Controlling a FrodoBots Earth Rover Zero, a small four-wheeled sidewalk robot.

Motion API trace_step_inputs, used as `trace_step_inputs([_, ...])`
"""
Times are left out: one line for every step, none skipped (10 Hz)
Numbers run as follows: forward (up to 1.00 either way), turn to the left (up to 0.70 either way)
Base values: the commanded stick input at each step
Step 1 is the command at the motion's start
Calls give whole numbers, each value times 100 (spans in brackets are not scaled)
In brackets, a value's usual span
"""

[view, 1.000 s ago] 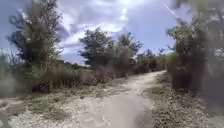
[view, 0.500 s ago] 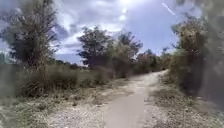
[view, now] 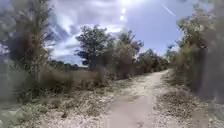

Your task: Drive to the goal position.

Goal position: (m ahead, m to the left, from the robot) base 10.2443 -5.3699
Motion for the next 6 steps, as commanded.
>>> trace_step_inputs([70, 0])
trace_step_inputs([70, 0])
trace_step_inputs([70, 0])
trace_step_inputs([70, 0])
trace_step_inputs([70, 0])
trace_step_inputs([70, 0])
